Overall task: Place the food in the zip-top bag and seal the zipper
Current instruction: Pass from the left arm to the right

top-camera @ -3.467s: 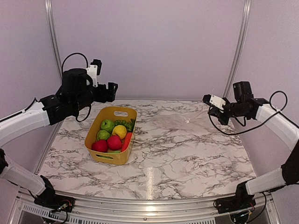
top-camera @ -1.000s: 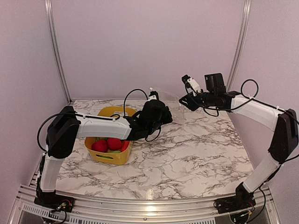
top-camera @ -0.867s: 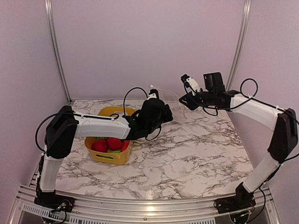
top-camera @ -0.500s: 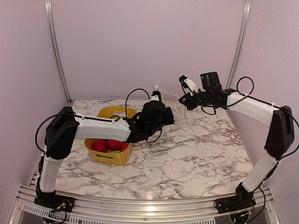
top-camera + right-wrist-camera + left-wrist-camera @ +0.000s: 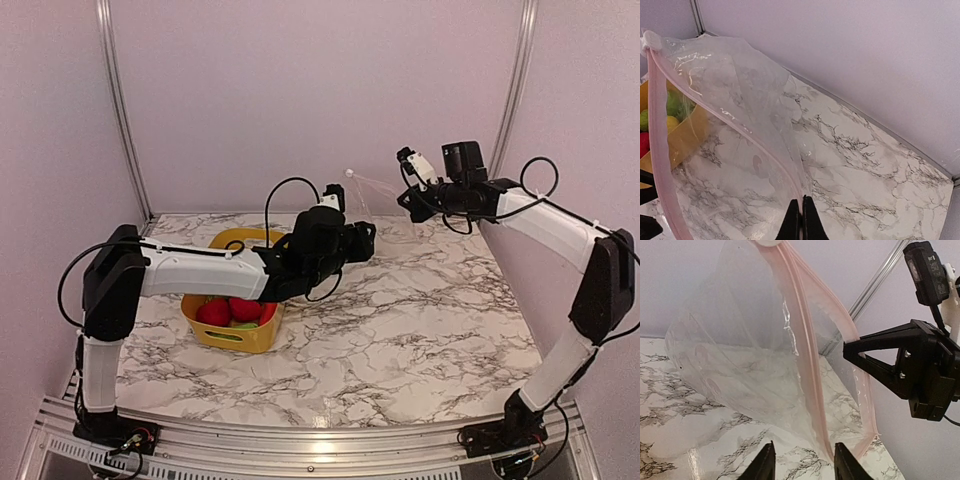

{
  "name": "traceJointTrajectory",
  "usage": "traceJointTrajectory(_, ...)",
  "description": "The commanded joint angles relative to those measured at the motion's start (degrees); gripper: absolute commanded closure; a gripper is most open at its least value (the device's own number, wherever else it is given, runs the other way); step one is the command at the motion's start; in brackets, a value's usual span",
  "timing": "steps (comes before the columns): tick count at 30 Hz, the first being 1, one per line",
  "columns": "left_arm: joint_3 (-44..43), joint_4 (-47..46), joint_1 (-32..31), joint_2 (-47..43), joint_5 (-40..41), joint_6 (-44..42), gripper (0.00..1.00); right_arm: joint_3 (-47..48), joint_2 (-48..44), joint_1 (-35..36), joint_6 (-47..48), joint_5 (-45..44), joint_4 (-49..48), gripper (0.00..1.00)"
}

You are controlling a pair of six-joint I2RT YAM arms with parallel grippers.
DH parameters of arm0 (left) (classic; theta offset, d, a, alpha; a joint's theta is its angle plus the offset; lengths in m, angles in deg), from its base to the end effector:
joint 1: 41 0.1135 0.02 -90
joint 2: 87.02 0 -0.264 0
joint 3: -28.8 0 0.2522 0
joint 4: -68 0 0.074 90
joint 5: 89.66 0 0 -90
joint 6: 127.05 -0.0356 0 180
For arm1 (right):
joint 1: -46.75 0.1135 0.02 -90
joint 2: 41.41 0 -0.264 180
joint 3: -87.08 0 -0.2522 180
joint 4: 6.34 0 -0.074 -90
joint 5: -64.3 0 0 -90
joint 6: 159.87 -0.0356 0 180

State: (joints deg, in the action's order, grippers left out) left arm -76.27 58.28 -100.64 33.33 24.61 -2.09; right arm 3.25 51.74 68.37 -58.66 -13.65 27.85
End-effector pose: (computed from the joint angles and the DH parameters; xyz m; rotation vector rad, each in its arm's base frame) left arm 0.2667 -0.4263 0.2645 0.0394 1.7384 -0.8892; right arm 0.3500 0.1467 0.3341 -0.7185 1.9934 0.3305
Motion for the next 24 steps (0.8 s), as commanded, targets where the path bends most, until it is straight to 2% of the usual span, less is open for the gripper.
traceJointTrajectory(1, 2.3, -2.3, -0.2, -5.7, -3.8, -7.8, 0.44, 1.2, -1.7, -2.8, 0.3, -1.0, 1.1, 1.00)
traceJointTrajectory(5, 6.4, 0.5, -0.2, -11.8, -5.3, -12.6, 0.32, 1.5, -1.9, -4.4, 0.6, -1.3, 1.1, 1.00)
traceJointTrajectory(9, 11.9, 8.7, 0.1, -20.3, -2.7, -15.5, 0.23, 3.1, -2.1, -7.3, 1.9, -2.7, 2.1, 1.00)
traceJointTrajectory(14, 16.8, 22.6, 1.8, -27.8, -0.7, -17.0, 0.19, 8.8, -2.4, -13.7, 3.0, -5.0, 3.7, 1.00)
traceJointTrajectory(16, 18.3, 28.3, 2.7, -30.5, -1.1, -18.4, 0.20, 10.3, -2.8, -15.3, 4.0, -6.7, 4.0, 1.00)
traceJointTrajectory(18, 20.6, 30.5, 3.4, -33.6, 2.0, -18.2, 0.18, 10.1, -3.8, -15.7, 5.4, -9.3, 3.5, 1.00)
traceJointTrajectory(19, 22.6, 30.5, 3.7, -35.1, 4.0, -17.9, 0.14, 9.4, -4.2, -15.7, 5.8, -9.7, 3.4, 1.00)
traceJointTrajectory(21, 25.6, 30.1, 4.5, -38.3, 7.0, -17.5, 0.04, 7.7, -4.5, -15.4, 5.9, -8.3, 3.7, 1.00)
traceJointTrajectory(24, 29.4, 29.5, 6.2, -42.1, 14.1, -12.4, 0.01, 3.1, -4.4, -13.9, 6.5, -3.1, 3.6, 1.00)
